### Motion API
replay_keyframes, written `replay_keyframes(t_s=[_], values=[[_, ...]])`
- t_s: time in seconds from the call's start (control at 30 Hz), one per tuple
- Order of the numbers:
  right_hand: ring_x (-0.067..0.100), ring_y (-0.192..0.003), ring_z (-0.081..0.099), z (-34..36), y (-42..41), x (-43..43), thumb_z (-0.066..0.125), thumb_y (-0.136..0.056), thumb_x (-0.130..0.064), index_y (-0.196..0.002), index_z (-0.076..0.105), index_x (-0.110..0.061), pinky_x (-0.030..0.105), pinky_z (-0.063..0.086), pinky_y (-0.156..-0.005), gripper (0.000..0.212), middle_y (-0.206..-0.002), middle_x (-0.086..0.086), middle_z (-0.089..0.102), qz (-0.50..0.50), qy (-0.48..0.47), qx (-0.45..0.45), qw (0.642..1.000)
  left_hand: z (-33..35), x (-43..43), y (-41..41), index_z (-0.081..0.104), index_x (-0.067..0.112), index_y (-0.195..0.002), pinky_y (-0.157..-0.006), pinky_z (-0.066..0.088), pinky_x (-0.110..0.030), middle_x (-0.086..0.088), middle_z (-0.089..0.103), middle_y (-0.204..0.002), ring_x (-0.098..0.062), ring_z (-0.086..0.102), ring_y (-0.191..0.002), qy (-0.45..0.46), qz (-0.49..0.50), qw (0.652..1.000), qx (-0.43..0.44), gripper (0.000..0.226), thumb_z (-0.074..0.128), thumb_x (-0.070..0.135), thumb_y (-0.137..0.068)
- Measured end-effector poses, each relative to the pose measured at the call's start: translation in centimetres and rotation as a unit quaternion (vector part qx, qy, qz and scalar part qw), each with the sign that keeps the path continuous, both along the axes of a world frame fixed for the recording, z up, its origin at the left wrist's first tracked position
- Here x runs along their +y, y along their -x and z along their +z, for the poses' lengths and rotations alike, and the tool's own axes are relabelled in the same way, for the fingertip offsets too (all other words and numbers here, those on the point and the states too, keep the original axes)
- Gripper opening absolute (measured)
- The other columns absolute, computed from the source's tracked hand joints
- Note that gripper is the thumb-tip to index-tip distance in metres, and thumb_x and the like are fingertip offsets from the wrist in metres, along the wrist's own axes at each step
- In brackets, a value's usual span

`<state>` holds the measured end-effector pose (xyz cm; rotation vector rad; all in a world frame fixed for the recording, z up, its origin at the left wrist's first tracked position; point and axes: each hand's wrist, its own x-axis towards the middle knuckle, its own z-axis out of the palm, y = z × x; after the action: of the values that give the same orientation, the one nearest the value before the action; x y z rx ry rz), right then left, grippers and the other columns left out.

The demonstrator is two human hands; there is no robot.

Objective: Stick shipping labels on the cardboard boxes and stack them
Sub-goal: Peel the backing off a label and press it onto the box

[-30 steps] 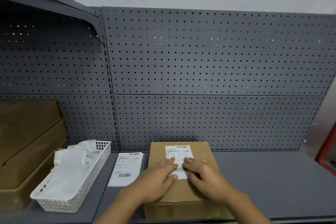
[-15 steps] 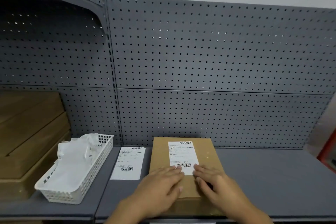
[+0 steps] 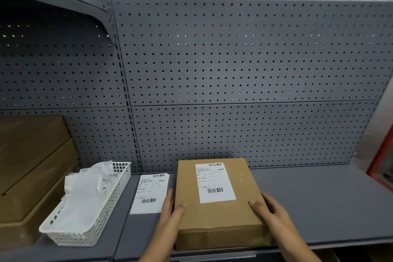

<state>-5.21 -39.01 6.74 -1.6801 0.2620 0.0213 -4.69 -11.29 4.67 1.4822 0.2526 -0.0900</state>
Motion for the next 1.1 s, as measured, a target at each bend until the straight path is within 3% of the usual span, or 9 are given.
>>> replay_keyframes(t_s=[0.1,0.2,0.3,0.43,0.6,0.67,0.8,1.03,1.1], values=[[0.021,-0.109,0.065,-0.8,-0.1,0.7,0.072,-0.093,-0.038,-0.138,0.058,-0.029,0.038,0.052,-0.077,0.048,-0.122,-0.003,0.070,-0.035,-0.068,0.013,0.997,0.0,-0.2,-0.3,0.036,0.031,-0.157,-0.104,0.046,-0.035,0.011,0.056,-0.142,-0.007,0.062,-0.115,0.024,0.009,1.000,0.017,0.058,0.055,0.018,-0.104],[0.025,-0.110,0.068,-1.1,-0.1,0.9,0.075,-0.085,-0.044,-0.132,0.064,-0.035,0.043,0.056,-0.081,0.050,-0.118,-0.004,0.076,-0.044,-0.091,0.013,0.995,-0.1,-0.5,-0.1,0.046,0.036,-0.151,-0.116,0.043,-0.043,0.008,0.066,-0.139,-0.014,0.063,-0.126,0.043,0.005,0.999,0.012,0.058,0.059,0.027,-0.096],[0.027,-0.110,0.069,-0.8,-0.2,0.8,0.069,-0.093,-0.036,-0.123,0.069,-0.039,0.054,0.057,-0.094,0.030,-0.111,-0.005,0.079,-0.043,-0.101,0.013,0.994,0.5,-0.6,0.1,0.051,0.036,-0.148,-0.117,0.043,-0.047,0.010,0.072,-0.131,-0.016,0.065,-0.125,0.058,0.000,0.998,0.010,0.054,0.056,0.030,-0.094],[0.028,-0.111,0.066,0.4,0.3,0.3,0.068,-0.093,-0.040,-0.118,0.072,-0.044,0.065,0.052,-0.100,0.025,-0.106,-0.010,0.079,-0.045,-0.093,0.009,0.995,2.0,-0.8,-0.2,0.056,0.038,-0.142,-0.115,0.044,-0.047,0.010,0.073,-0.128,-0.017,0.066,-0.123,0.038,-0.025,0.999,-0.001,0.046,0.050,0.027,-0.098],[0.028,-0.108,0.068,2.5,1.1,-1.7,0.065,-0.095,-0.035,-0.121,0.073,-0.035,0.064,0.056,-0.094,0.027,-0.108,-0.004,0.079,-0.066,-0.110,-0.016,0.992,4.3,-3.1,-1.0,0.059,0.039,-0.138,-0.112,0.046,-0.045,0.012,0.075,-0.124,-0.015,0.068,-0.120,0.001,-0.059,0.997,-0.044,0.043,0.045,0.020,-0.102],[0.026,-0.106,0.069,3.2,1.6,-3.0,0.064,-0.097,-0.032,-0.121,0.073,-0.032,0.053,0.061,-0.085,0.026,-0.108,-0.003,0.079,-0.078,-0.110,-0.029,0.990,5.1,-4.7,-1.2,0.059,0.040,-0.138,-0.109,0.048,-0.039,0.017,0.075,-0.122,-0.010,0.068,-0.118,0.002,-0.069,0.996,-0.058,0.044,0.046,0.018,-0.103],[0.020,-0.103,0.068,4.6,2.9,-6.3,0.062,-0.098,-0.030,-0.118,0.073,-0.033,0.029,0.053,-0.064,0.023,-0.106,-0.007,0.079,-0.111,-0.083,-0.050,0.989,5.6,-8.8,-1.4,0.060,0.040,-0.134,-0.108,0.050,-0.037,0.019,0.076,-0.116,-0.008,0.069,-0.113,0.002,-0.100,0.993,-0.063,0.042,0.044,0.016,-0.104],[0.017,-0.110,0.064,4.8,4.4,-14.7,0.064,-0.095,-0.032,-0.119,0.074,-0.038,0.032,0.045,-0.086,0.027,-0.115,-0.011,0.076,-0.165,-0.041,-0.055,0.984,4.9,-17.8,-1.7,0.048,0.040,-0.146,-0.112,0.046,-0.039,0.018,0.072,-0.123,-0.006,0.065,-0.116,0.003,-0.146,0.987,-0.069,0.047,0.045,0.019,-0.104],[0.019,-0.110,0.065,4.7,4.7,-17.6,0.067,-0.093,-0.031,-0.117,0.076,-0.037,0.033,0.046,-0.086,0.026,-0.115,-0.009,0.077,-0.191,-0.045,-0.058,0.979,4.9,-21.0,-1.8,0.044,0.039,-0.148,-0.102,0.049,-0.031,0.018,0.069,-0.125,-0.002,0.063,-0.115,0.007,-0.160,0.985,-0.071,0.047,0.044,0.020,-0.105]])
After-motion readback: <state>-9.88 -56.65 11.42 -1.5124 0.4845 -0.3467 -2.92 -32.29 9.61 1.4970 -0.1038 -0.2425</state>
